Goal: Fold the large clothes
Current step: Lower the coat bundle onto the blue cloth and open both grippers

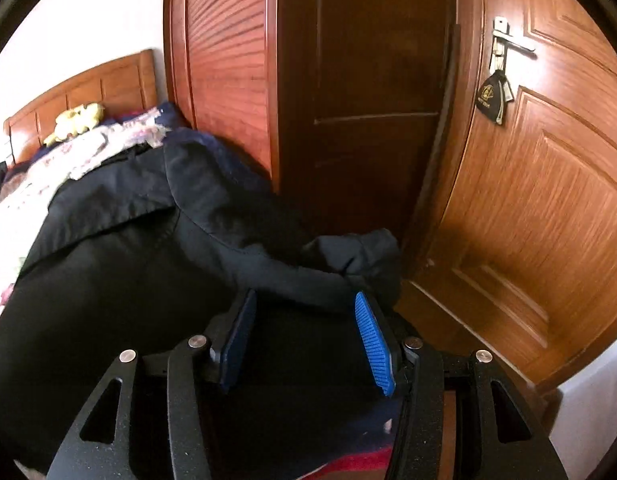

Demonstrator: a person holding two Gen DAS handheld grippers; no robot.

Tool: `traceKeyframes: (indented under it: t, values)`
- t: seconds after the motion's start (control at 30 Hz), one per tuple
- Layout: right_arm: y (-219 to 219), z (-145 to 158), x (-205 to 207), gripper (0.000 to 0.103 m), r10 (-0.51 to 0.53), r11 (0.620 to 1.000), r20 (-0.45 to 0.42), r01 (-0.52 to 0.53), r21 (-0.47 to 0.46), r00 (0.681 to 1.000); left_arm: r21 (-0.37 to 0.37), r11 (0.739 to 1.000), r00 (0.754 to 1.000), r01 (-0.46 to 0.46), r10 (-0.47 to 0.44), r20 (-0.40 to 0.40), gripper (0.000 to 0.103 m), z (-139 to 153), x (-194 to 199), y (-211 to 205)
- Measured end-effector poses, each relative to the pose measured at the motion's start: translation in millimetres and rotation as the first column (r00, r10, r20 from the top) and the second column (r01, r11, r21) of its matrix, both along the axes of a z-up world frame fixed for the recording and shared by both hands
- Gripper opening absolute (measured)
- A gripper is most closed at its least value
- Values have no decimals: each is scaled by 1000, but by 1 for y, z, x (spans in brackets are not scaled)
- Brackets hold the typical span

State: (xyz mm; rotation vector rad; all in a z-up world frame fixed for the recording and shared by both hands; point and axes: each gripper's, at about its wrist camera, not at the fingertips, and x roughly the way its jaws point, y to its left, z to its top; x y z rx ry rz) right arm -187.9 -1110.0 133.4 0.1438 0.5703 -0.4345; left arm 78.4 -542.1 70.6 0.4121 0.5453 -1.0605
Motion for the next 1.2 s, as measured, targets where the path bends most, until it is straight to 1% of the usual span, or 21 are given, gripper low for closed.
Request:
traceKeyframes:
  t: [0.1,0.2,0.3,0.4,0.5,0.57,0.6,0.63,0.73,0.83,0.93,1.07,1.13,1.2]
  values:
    - [13,13,-16,53,-25,998,36,27,-57,999,-1,1000,1000,-3,3,-17,87,-2,0,2]
    - [28,38,-34,53,-11,998,123,19,-64,992,-6,1000,1000,-3,3,-11,87,-1,-4,4]
    - [52,57,-49,53,56,995,167,-42,-89,984,-17,1000,1000,-3,3,-1,87,4,-8,4]
    - [81,65,-58,53,153,985,170,-137,-104,974,-32,999,1000,-7,6,-4,87,7,-8,4]
    - [96,58,-59,53,224,970,142,-207,-126,964,-33,999,1000,-9,9,-5,87,7,-7,3]
    - [97,43,-52,53,214,970,94,-200,-135,972,-30,999,1000,-13,13,-4,87,6,-7,0]
    - [94,33,-48,53,194,974,52,-186,-133,980,-31,999,1000,-14,14,-5,87,5,-6,-1]
    - [91,27,-45,53,190,975,42,-183,-122,981,-33,999,1000,-10,10,-8,87,4,-5,-4]
    - [77,8,-49,60,155,983,35,-150,-109,987,-21,1000,1000,-11,11,11,87,1,2,-21]
    - [68,-8,-56,61,133,985,34,-128,-118,990,-44,999,1000,-13,12,-9,87,0,11,-37]
    - [61,-20,-40,62,122,987,42,-117,-107,992,-34,999,1000,-27,27,-12,87,-8,18,-52]
    - [59,-22,-32,63,104,991,60,-99,-89,993,-18,999,999,-31,31,-9,87,-19,23,-63]
    - [67,-22,-30,64,100,993,70,-94,-76,993,-26,999,999,-36,35,-12,87,-18,22,-61]
    - [67,-19,-31,65,95,993,67,-90,-79,993,-26,999,999,-38,38,3,87,-15,17,-54]
